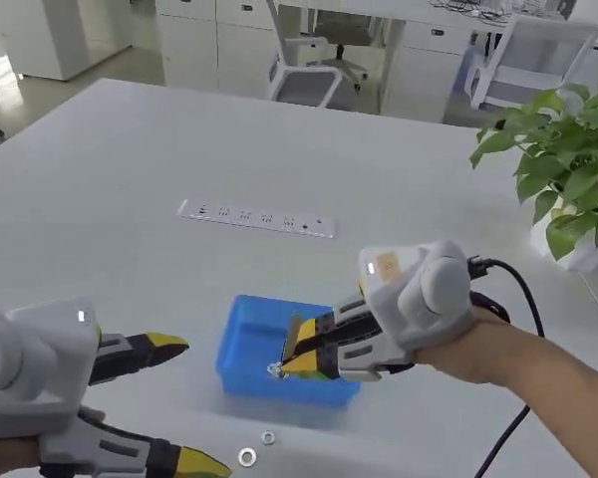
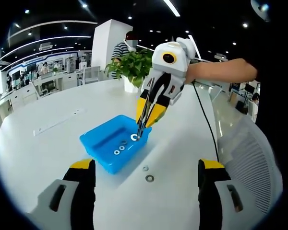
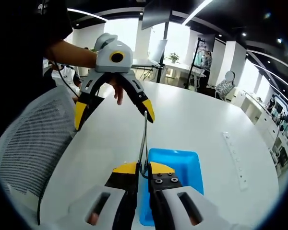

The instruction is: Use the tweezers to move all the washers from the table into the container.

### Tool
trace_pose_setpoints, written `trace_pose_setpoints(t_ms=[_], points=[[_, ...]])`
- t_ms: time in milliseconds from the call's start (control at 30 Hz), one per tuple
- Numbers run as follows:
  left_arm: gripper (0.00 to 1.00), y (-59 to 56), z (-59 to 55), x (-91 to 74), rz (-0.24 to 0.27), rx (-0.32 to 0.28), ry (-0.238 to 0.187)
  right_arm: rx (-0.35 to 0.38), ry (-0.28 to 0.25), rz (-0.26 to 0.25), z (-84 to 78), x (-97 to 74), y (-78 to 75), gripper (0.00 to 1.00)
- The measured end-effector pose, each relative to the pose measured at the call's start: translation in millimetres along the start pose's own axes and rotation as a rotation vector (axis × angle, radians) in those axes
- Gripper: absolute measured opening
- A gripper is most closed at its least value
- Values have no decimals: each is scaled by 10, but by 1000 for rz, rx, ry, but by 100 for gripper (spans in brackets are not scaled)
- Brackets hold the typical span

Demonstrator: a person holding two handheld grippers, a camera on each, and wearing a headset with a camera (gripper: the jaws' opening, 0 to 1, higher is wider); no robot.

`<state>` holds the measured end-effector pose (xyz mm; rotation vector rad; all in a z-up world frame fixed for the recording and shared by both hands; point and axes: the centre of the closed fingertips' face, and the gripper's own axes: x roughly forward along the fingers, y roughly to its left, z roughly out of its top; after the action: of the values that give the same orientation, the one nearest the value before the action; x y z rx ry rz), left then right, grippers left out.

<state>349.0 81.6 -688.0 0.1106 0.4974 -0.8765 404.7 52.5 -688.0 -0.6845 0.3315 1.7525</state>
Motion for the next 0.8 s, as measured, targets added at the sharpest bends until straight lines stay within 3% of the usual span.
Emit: trace_pose_setpoints(t_ms=[200,800], points=[[99,50,-9,-25,8,-7,-2,-4,-1,-8,-15,54,-100,7],[99,141,-38,-64,14,-22,-7,-5,11,3,-126,303,-309,7]])
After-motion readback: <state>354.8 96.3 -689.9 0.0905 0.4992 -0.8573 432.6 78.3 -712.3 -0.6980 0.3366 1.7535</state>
